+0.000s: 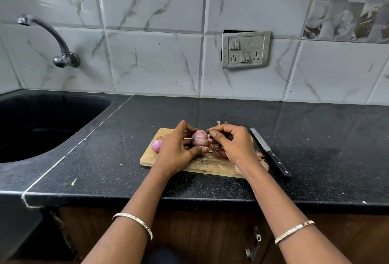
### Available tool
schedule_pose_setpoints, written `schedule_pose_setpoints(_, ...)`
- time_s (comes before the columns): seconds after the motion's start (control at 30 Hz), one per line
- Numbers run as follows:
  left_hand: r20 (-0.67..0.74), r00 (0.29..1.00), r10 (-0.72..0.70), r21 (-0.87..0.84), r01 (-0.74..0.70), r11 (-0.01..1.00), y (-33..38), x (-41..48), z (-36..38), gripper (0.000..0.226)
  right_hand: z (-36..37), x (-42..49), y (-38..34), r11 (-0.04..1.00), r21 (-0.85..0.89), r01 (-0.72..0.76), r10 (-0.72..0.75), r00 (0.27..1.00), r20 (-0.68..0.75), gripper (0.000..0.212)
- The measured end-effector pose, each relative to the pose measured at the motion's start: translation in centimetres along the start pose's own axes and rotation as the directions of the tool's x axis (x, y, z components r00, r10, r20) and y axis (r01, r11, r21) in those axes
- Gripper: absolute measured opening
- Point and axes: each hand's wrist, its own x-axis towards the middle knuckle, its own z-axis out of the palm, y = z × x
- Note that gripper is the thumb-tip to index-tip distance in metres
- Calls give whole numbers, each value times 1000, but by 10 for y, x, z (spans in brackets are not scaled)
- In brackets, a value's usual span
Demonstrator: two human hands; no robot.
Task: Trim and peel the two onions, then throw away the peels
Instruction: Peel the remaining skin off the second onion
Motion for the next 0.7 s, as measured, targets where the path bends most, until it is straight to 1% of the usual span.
schedule_pose_setpoints(0.07,-4,1000,2,-6,-2,1000,1,0,1,51,-1,0,-1,1000,18,5,-5,1000,17,22)
schedule_pose_setpoints(0.17,5,1000,4,-30,-4,1000,2,-1,1,48,-1,0,-4,999,-11,41,-39,993,115,22)
schedule_pose_setpoints(0.27,33,999,-2,-46,4,999,3,-2,0,46,-1,0,-6,999,-4,53,-51,986,160,20)
schedule_pose_setpoints(0.37,63,998,-3,-54,6,999,2,-1,0,43,-1,-1,-5,999,42,25,-29,994,103,17)
schedule_pose_setpoints(0.47,86,996,3,-58,2,998,0,-1,-1,41,-2,-2,-5,998,53,36,-38,999,33,13)
schedule_pose_setpoints(0.57,98,995,13,-61,-7,998,-1,-1,-1,40,-1,-2,-5,998,-28,61,-61,998,21,13)
schedule_pose_setpoints(0.7,88,996,34,-42,-30,999,-1,-1,-1,39,2,-2,-4,982,-161,93,-87,995,47,10)
